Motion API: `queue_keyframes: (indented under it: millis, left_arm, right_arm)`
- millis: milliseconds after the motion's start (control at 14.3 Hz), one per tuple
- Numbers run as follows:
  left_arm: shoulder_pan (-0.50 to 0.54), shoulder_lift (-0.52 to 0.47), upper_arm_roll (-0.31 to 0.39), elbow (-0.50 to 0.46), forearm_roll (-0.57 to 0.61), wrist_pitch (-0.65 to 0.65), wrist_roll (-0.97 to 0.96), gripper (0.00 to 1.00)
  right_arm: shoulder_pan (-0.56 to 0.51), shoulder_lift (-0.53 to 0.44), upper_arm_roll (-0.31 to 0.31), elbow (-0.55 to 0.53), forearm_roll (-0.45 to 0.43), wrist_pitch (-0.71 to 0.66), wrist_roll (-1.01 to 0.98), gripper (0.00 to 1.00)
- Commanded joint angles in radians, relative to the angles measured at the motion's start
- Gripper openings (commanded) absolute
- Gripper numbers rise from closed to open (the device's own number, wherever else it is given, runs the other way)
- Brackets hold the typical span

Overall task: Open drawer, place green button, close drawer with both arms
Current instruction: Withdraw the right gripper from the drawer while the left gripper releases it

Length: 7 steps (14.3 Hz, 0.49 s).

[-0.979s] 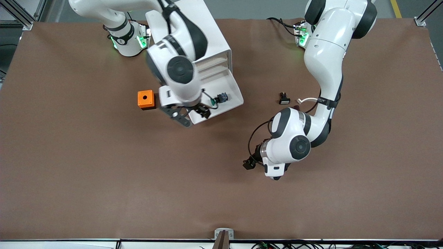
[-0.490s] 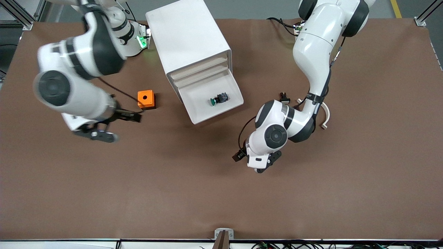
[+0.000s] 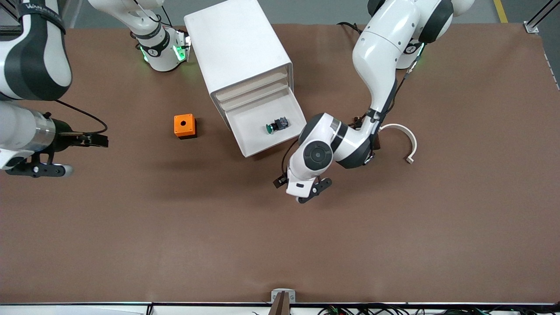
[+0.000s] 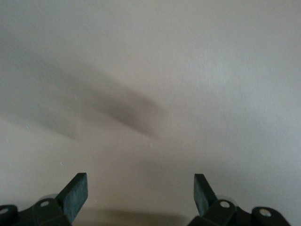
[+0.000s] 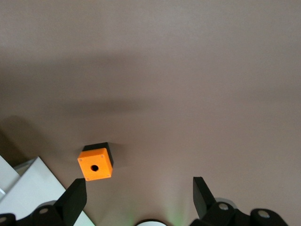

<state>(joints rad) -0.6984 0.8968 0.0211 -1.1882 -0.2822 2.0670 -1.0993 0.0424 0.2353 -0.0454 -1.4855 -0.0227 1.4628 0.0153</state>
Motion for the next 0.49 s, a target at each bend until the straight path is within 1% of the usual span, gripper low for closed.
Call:
queue_keyframes:
  millis: [0, 140, 280, 420]
  left_arm:
    - [-0.064, -0.018, 0.014, -0.021, 0.026, 0.004, -0.03, 0.99]
    - [-0.11, -0.016, 0.016, -0.022, 0.038, 0.001, -0.037, 0.99]
    - [-0.131, -0.016, 0.014, -0.027, 0.038, -0.007, -0.053, 0.99]
    - [-0.159, -0.016, 0.013, -0.031, 0.038, -0.016, -0.06, 0.99]
  right_arm:
    - [-0.076, -0.025, 0.024, -0.01, -0.006, -0.01, -0.051, 1.0]
    - [-0.081, -0.025, 0.024, 0.001, -0.011, -0.012, -0.034, 1.0]
    - [-0.087, -0.025, 0.024, 0.005, 0.0, -0.012, -0.006, 1.0]
    - [-0.078, -0.025, 0.03, 0.007, -0.008, -0.009, -0.008, 1.0]
